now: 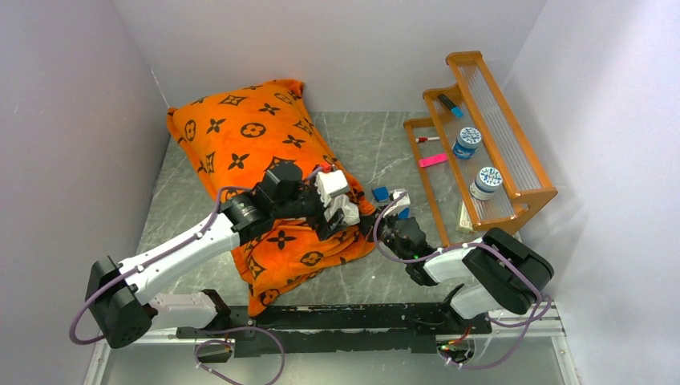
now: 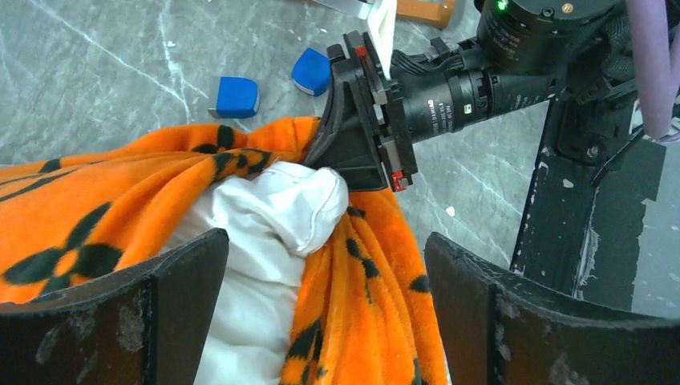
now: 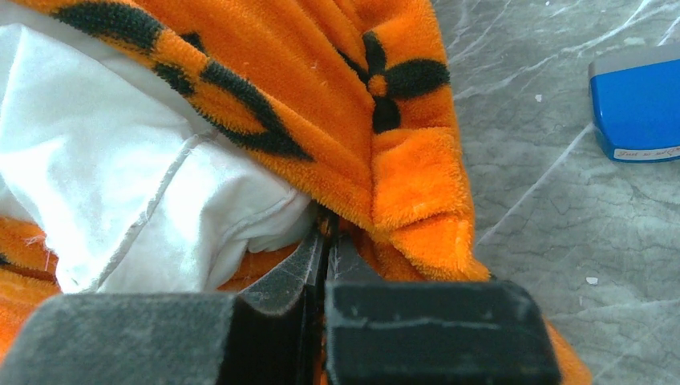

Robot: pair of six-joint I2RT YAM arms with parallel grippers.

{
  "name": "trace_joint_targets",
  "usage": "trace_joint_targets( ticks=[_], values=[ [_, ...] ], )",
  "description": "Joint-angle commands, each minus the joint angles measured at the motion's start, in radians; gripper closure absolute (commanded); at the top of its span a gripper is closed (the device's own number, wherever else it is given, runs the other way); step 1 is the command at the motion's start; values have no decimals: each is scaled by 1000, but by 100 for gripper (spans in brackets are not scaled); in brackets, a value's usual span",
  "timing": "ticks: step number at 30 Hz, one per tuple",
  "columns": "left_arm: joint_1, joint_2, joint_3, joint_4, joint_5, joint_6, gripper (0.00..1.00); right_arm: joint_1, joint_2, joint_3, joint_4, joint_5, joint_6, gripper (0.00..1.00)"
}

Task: Remove the pillowcase from the pillow
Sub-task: Remove the pillow from the pillowcase.

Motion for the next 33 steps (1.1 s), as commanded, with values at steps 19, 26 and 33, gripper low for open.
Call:
trace_joint_targets(
  ticks=[19,26,33],
  values=[
    [-247,50,-285,513,-574,214,3,6,4,-45,-89,-10,-9,100],
    [-282,134,-285,643,-660,258,3,7,1,-50,-85,-18,-6,100],
    [-284,211,-251,666,-728,244,3,6,-11,-53,-85,-20,-6,100]
  ],
)
